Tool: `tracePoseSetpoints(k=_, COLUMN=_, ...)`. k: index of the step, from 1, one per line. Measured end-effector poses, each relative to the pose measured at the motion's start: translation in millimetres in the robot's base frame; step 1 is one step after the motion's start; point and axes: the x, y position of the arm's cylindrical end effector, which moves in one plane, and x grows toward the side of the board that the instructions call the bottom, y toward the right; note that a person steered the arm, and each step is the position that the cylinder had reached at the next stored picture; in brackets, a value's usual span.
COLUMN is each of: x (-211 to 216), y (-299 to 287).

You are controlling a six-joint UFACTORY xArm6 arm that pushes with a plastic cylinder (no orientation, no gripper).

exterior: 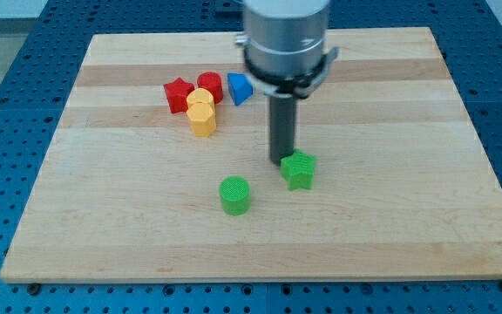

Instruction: Push the blue cube to the centre

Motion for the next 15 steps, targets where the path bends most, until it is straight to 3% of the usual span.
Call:
tracePoseSetpoints(k=1, x=-13, y=28)
tracePoseSetpoints(k=2, x=-54, y=53)
tracePoseSetpoints(k=3, x=-126, y=66)
tracePoseSetpoints(k=4, x=-192, y=65)
tracePoseSetpoints(k=5, x=-215, y=25)
tracePoseSetpoints(k=6, x=-208, y=-39)
tracePoseSetpoints(k=7, x=-192, y=-53)
tracePoseSetpoints(k=11, x=-167, y=-30)
tracePoseSetpoints(k=14, x=-33, y=-62)
tracePoseSetpoints(k=15, x=-26, y=-62)
